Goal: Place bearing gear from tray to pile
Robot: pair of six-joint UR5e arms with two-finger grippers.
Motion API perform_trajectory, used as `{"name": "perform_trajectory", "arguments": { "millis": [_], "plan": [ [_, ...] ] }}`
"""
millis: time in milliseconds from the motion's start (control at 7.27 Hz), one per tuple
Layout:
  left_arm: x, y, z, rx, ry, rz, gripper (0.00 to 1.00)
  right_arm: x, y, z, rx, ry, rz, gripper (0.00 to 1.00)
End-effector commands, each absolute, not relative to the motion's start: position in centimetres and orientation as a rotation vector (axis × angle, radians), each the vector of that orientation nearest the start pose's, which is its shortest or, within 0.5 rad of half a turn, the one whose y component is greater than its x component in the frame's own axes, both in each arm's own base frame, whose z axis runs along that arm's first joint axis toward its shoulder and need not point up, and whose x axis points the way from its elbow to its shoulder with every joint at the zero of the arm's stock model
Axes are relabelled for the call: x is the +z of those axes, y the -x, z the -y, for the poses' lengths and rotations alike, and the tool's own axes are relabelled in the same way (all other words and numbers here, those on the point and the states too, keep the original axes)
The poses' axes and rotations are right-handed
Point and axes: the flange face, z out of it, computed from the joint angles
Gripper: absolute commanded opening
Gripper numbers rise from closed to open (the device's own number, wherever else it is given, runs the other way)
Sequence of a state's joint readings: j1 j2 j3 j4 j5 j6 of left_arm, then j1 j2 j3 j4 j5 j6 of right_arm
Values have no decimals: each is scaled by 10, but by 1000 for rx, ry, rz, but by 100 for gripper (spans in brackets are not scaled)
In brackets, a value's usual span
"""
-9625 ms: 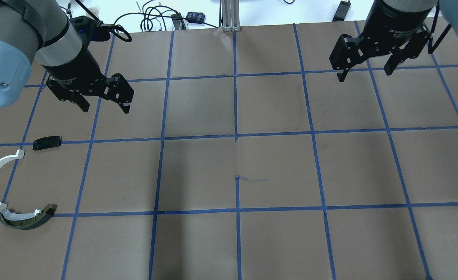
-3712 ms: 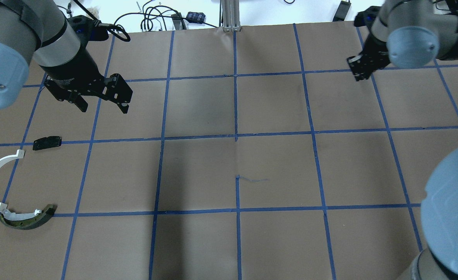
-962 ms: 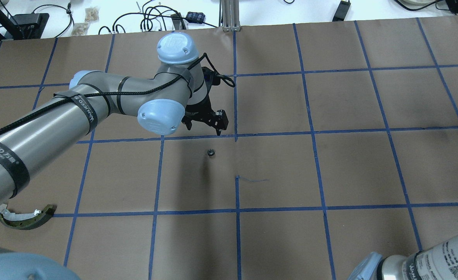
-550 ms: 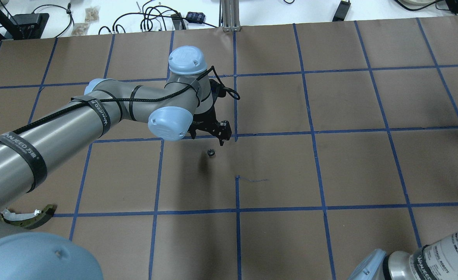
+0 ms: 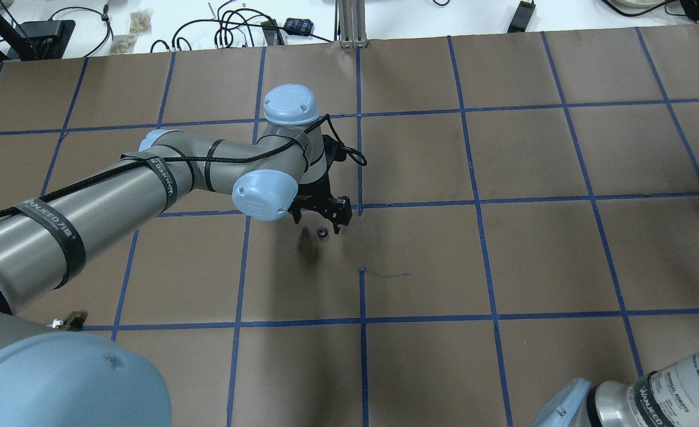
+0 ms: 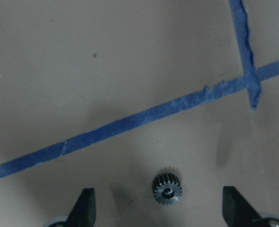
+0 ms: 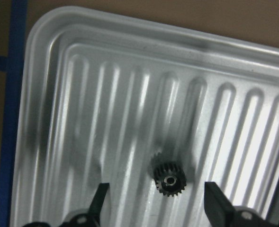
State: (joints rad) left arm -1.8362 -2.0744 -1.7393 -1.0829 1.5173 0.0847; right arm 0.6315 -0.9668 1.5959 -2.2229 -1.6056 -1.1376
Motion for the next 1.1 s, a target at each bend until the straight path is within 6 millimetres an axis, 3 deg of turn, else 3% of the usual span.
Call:
{"name": "perform_trajectory", "arguments": {
  "millis": [0,138,275,412,550,825,962],
  "plan": [
    [163,290,534,330,-548,-3111,79,177,459,496,24,330,-3156,73],
    [163,289,535,330,-541,-3113,49,180,462,497,32,357,-3166,60],
    [164,289,535,327,-544,-3113,0,179,462,498,34,367,-3160,51],
    [167,290,537,312,-638,-3103,0,177,463,497,42,364,-3155,51],
    [170,291,538,299,-699,-3095,0,177,463,497,42,364,-3155,45],
    [174,290,540,286,-705,-3094,0,179,463,498,40,386,-3158,7],
    [195,287,544,225,-705,-3100,0,184,465,499,36,384,-3166,0]
  ]
}}
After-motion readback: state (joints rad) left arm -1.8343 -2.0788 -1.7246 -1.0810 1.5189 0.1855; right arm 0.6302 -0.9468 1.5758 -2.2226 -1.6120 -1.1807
